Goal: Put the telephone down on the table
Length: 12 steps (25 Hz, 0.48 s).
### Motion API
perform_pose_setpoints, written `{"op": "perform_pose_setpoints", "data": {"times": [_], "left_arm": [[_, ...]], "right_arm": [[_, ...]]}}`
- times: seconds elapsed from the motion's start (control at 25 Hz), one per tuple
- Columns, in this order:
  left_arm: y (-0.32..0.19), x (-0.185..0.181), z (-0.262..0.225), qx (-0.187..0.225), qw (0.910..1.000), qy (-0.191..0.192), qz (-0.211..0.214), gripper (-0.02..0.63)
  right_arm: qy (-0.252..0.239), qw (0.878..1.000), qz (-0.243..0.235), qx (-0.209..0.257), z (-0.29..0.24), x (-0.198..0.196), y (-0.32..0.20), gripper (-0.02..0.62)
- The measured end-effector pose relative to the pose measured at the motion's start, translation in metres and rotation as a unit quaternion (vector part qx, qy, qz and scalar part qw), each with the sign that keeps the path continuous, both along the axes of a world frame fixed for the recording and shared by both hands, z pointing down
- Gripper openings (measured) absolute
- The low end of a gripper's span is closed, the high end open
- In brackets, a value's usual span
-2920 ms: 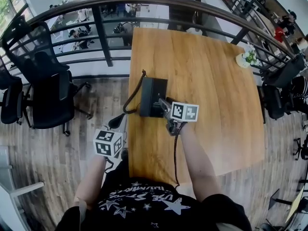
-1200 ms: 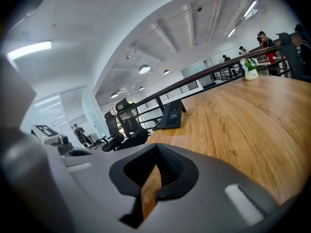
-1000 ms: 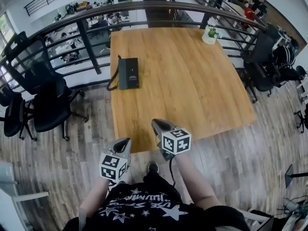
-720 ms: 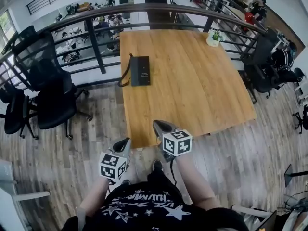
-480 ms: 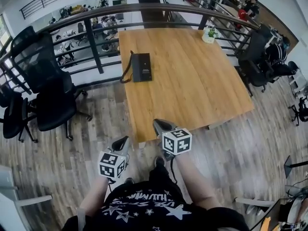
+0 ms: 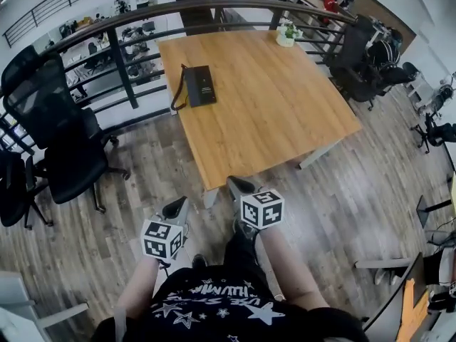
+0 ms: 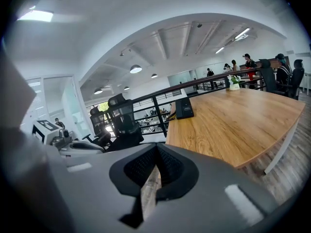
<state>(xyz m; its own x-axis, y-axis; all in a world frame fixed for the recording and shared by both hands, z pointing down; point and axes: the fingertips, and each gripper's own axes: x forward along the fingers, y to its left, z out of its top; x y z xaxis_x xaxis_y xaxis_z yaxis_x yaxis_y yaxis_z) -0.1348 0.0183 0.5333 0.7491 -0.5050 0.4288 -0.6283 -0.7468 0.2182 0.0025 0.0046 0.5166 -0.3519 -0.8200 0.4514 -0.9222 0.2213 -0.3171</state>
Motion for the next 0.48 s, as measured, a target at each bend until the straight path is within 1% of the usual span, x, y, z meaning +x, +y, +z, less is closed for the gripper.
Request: {"op": "perform_pose_setpoints", "data": {"times": [0.2,0.48], "left_arm": [[0.017,-0.016,0.005,-0.008,0.9996,-0.001,0.025,0.002],[0.023,-0.033,0.001,-0.008,0.9993,0.009,0.034,0.002]], "right_arm": [[0.000,1.000,0.030,-0.008,0.004,-0.011,0.027,-0.002],[0.004,0.999,0.049,-0.007,-0.003,-0.026,0.041,-0.002]]}}
